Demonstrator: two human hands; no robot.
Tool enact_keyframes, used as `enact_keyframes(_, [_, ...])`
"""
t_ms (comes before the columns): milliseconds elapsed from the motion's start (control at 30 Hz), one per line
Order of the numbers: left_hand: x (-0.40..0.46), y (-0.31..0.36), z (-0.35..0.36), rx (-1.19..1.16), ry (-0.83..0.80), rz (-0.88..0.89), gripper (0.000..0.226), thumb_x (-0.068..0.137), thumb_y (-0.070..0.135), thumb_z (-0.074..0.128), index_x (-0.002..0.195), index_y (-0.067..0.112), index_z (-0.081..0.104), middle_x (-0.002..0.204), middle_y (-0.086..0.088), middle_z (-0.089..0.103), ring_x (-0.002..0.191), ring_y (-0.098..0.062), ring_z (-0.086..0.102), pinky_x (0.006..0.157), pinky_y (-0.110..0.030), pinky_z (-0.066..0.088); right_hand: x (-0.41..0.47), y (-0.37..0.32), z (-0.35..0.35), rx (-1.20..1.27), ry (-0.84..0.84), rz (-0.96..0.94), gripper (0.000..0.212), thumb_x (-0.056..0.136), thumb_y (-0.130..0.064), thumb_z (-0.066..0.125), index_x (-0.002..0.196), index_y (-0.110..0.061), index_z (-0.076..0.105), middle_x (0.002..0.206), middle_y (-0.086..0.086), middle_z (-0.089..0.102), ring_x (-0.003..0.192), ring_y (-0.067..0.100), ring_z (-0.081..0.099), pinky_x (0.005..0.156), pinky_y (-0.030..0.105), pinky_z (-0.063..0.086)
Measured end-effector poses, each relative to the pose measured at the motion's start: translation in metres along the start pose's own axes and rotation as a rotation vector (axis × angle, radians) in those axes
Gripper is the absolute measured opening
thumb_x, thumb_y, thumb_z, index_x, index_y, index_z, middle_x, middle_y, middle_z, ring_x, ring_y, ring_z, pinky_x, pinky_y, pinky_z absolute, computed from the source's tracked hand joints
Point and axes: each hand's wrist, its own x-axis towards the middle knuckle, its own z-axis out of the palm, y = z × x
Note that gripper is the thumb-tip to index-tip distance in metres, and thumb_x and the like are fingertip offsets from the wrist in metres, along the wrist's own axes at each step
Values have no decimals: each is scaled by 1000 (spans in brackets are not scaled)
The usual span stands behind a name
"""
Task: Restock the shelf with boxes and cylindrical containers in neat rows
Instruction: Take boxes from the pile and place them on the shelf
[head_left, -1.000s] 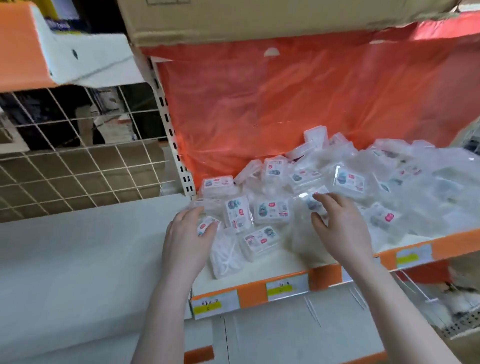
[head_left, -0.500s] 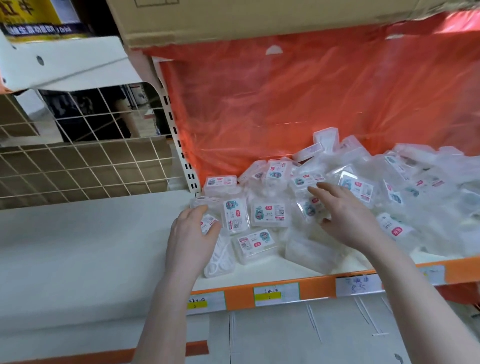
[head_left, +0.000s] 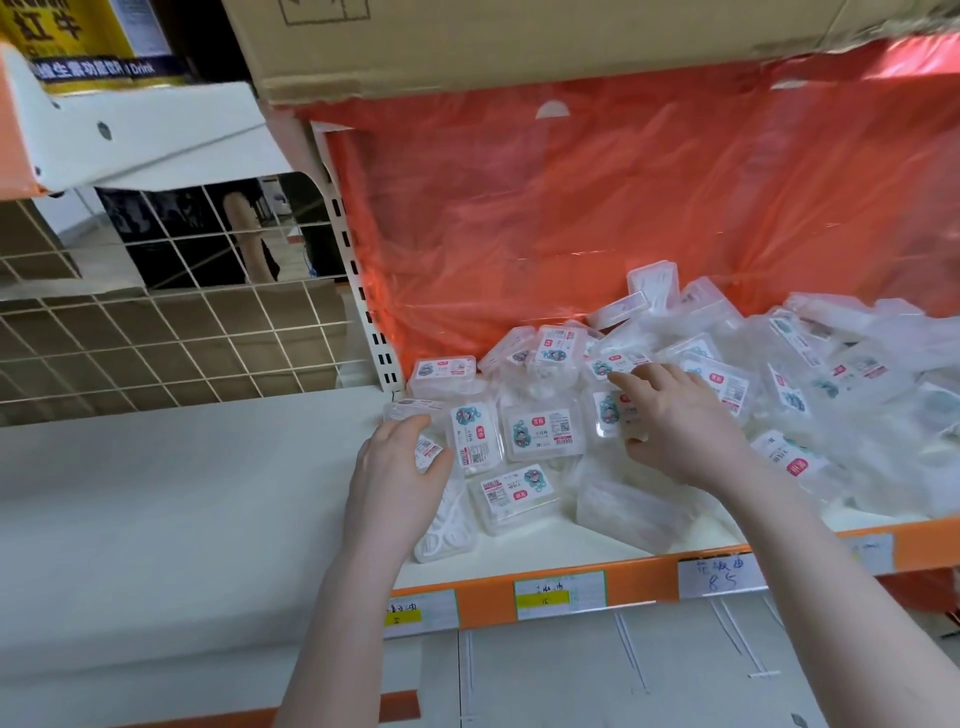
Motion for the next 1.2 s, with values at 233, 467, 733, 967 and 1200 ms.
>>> enact_keyframes(233, [5,0,1,0,-23,46,47,91,28,58,136,20,48,139,2,46,128,-17,40,101,-30,35,-6,-1,0,90,221,-13,73,47,-8,79,118,-7,60,99,17,58,87,39,57,69,44,48])
enact_keyframes(467, [12,14,15,21,-81,163,51,91,29,58,139,22,43,142,5,43,130,-14,39,103,-28,33,-17,10,-13,81,258,80,73,48,-4,79,119,-4,59,100,18,58,88,39,56,66,39,46])
enact_keyframes(733, [23,31,43,158,-186,387,57,90,31,57,142,21,36,146,6,34,136,-12,26,109,-24,20,-45,26,-19,52,291,184,75,46,-7,82,117,-2,61,97,17,59,81,39,58,60,40,48])
enact_keyframes(967, [35,36,66,206,-226,463,68,87,29,63,145,24,28,147,8,32,136,-12,28,110,-28,22,-55,32,-18,56,308,221,72,51,-8,81,119,-2,58,100,19,58,83,40,56,62,43,51])
enact_keyframes(1200, [41,41,76,281,-220,495,77,83,44,66,146,26,25,147,8,34,136,-14,29,113,-28,14,-55,31,-13,91,305,278,70,53,-8,81,120,-5,58,104,17,58,88,40,54,63,45,50])
